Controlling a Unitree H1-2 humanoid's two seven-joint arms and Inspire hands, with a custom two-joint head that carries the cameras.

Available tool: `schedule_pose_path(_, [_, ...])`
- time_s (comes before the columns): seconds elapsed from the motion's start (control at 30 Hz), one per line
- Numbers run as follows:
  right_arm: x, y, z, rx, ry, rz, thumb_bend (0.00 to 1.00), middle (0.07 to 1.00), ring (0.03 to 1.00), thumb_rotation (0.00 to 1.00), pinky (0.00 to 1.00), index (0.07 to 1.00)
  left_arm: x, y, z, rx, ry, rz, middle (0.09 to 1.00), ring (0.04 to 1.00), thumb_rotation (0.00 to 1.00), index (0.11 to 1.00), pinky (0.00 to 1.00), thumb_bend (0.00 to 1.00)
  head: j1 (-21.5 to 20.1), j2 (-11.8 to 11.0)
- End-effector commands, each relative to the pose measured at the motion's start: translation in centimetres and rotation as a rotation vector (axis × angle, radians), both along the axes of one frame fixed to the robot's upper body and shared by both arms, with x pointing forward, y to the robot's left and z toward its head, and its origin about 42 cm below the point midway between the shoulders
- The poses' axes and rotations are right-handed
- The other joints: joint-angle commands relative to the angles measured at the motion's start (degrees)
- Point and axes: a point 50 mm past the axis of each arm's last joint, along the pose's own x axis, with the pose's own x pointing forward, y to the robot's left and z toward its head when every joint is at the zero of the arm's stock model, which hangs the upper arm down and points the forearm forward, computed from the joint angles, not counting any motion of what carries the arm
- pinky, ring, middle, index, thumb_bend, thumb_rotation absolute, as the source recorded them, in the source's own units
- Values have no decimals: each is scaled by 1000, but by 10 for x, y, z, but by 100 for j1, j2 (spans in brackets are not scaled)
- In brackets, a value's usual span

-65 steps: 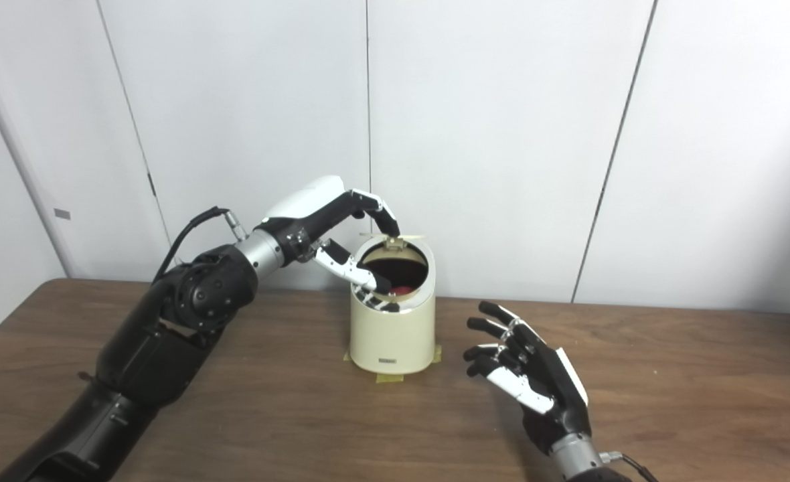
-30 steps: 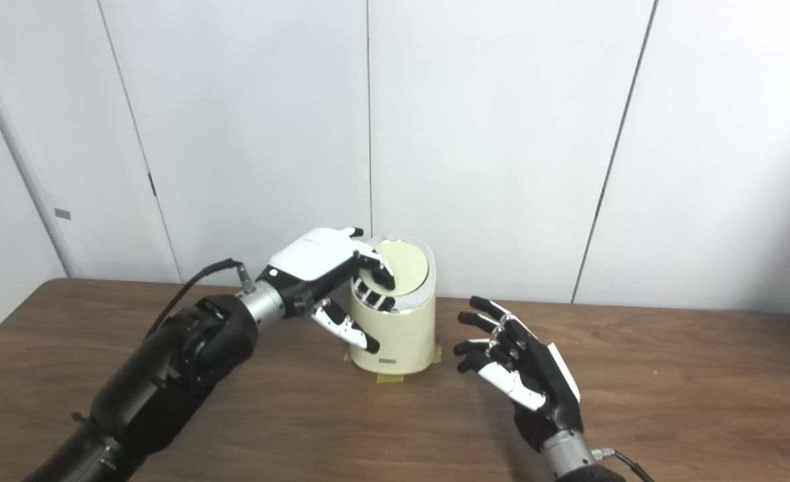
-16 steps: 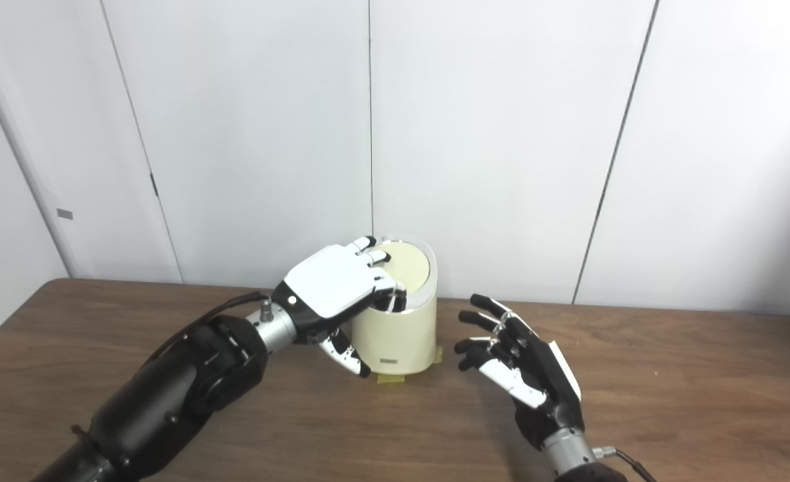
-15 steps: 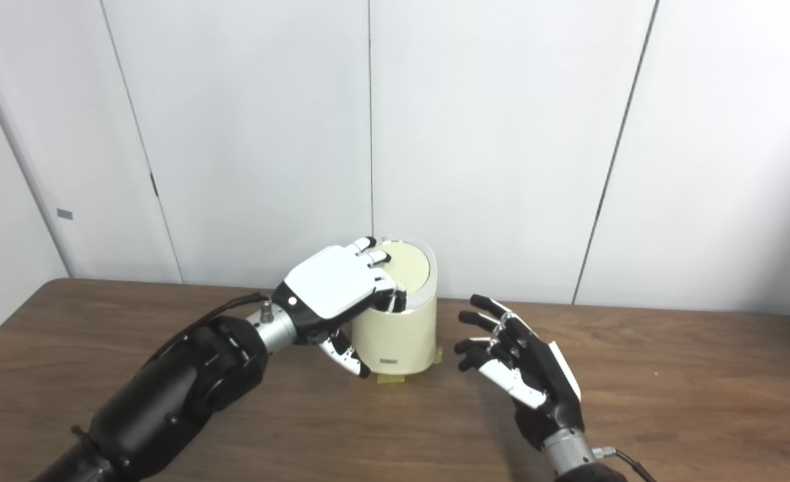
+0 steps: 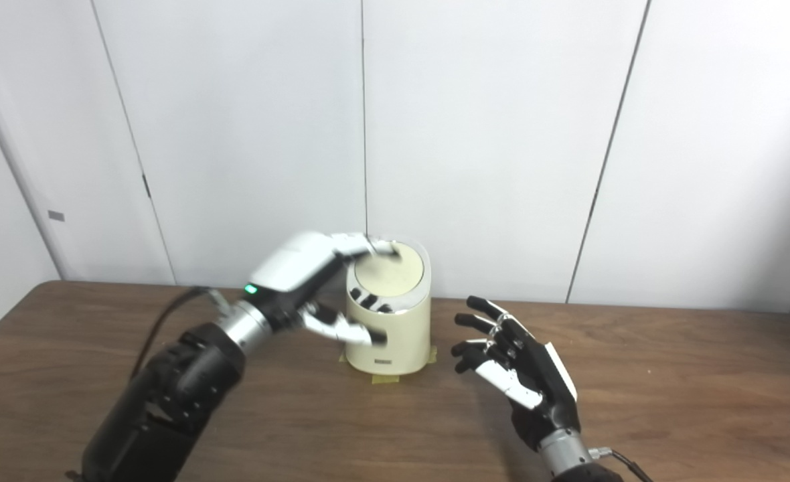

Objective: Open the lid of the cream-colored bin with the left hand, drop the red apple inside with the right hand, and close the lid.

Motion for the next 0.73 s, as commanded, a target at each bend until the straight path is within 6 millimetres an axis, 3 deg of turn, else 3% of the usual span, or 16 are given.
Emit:
schedule_pose_path(0.0, [8, -1, 20, 5, -84, 9, 851, 723, 549, 359, 431, 766, -5, 13, 18, -171, -65, 15, 905, 902, 301, 886, 779, 767, 1, 13])
schedule_pose_path(0.07, [8, -2, 20, 4, -88, 11, 848, 723, 550, 360, 433, 767, -9, 22, 10, -285, -28, 35, 906, 913, 272, 888, 839, 755, -3, 17])
schedule_pose_path(0.2, [9, -4, 19, 4, -86, 5, 845, 717, 547, 345, 429, 764, -22, 49, -25, -487, 73, 92, 873, 873, 252, 879, 759, 747, 7, 23])
schedule_pose_path(0.4, [8, -6, 19, 14, -84, 5, 834, 717, 550, 334, 444, 768, -41, 68, -67, -594, 167, 153, 820, 754, 229, 846, 623, 734, -19, 44])
schedule_pose_path(0.7, [7, -7, 17, 29, -75, -7, 827, 721, 554, 292, 449, 764, -66, 81, -106, -698, 284, 160, 748, 667, 247, 800, 580, 732, -105, 64])
